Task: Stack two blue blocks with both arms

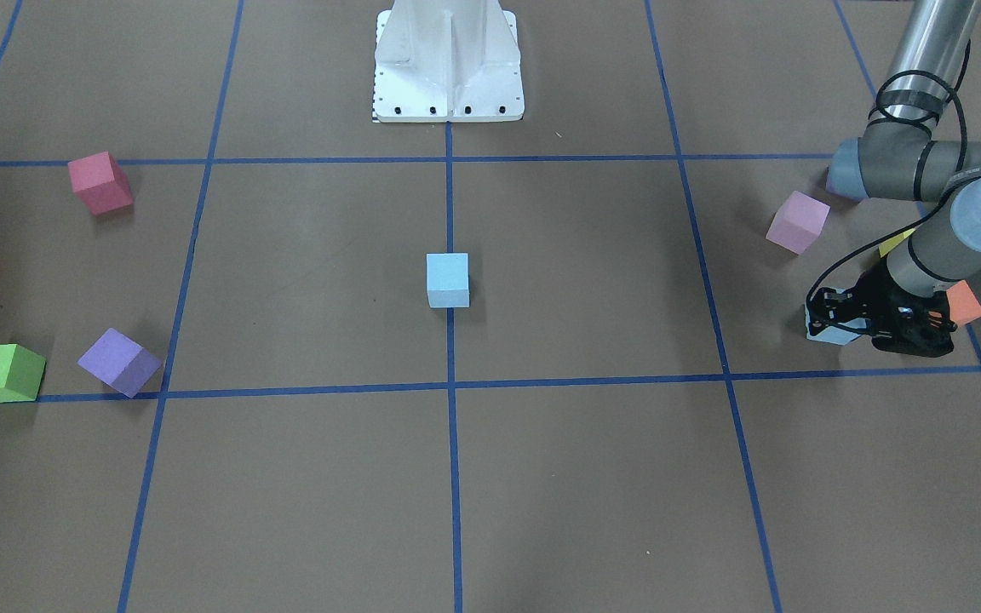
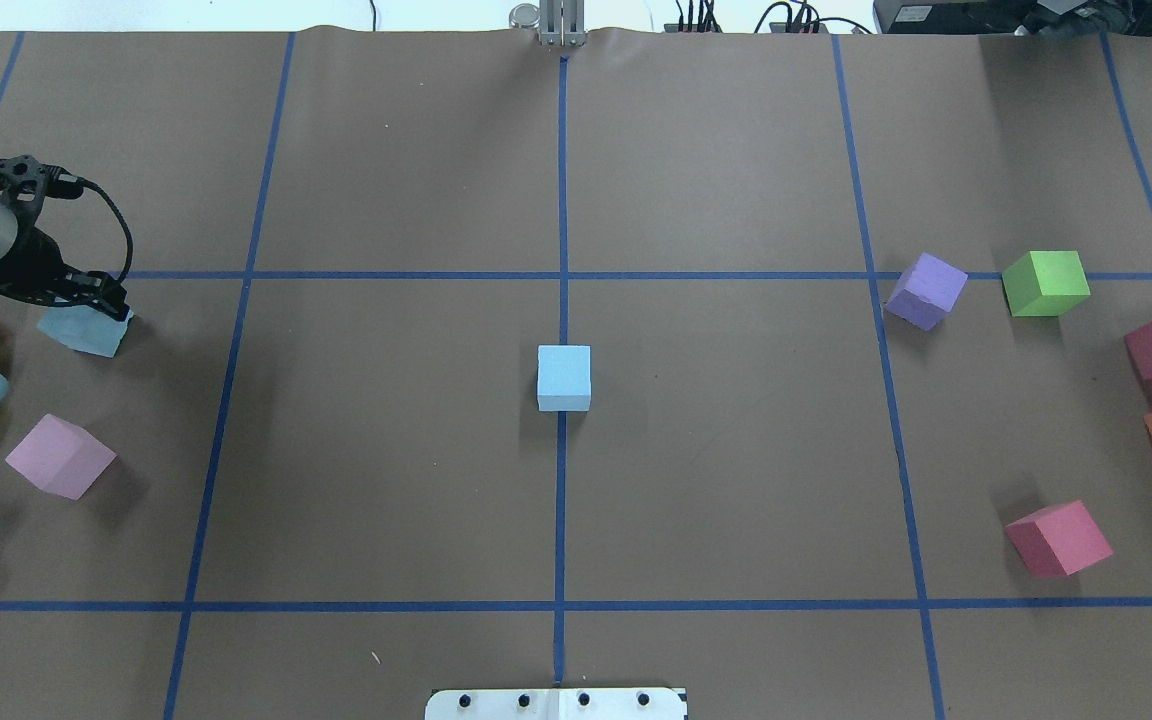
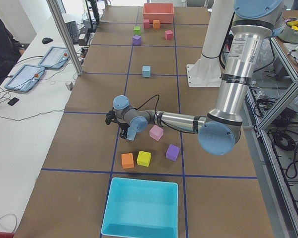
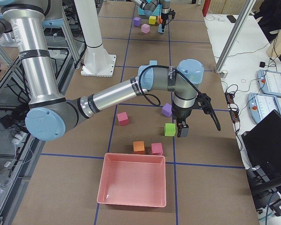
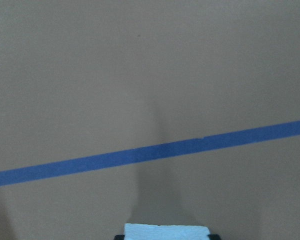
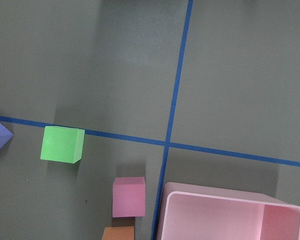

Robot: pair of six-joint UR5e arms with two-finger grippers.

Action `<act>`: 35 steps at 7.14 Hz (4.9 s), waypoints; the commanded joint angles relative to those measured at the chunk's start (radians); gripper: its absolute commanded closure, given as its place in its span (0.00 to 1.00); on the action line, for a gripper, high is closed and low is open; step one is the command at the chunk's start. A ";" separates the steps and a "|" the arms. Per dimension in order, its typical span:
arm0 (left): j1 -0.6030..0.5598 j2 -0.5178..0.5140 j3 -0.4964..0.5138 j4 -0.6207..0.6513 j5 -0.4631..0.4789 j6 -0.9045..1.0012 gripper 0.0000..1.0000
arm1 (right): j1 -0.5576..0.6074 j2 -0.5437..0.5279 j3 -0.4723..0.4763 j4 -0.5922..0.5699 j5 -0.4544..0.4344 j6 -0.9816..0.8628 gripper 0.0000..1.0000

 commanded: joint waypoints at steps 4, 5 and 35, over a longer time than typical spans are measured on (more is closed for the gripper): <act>0.000 -0.193 -0.210 0.460 -0.079 -0.050 0.45 | 0.000 -0.002 0.008 -0.001 -0.001 0.002 0.00; 0.019 -0.271 -0.245 0.530 -0.077 -0.159 0.45 | 0.000 -0.002 0.008 -0.001 -0.002 0.002 0.00; 0.329 -0.693 -0.135 0.583 0.211 -0.566 0.02 | 0.000 -0.012 0.006 0.008 -0.002 0.009 0.00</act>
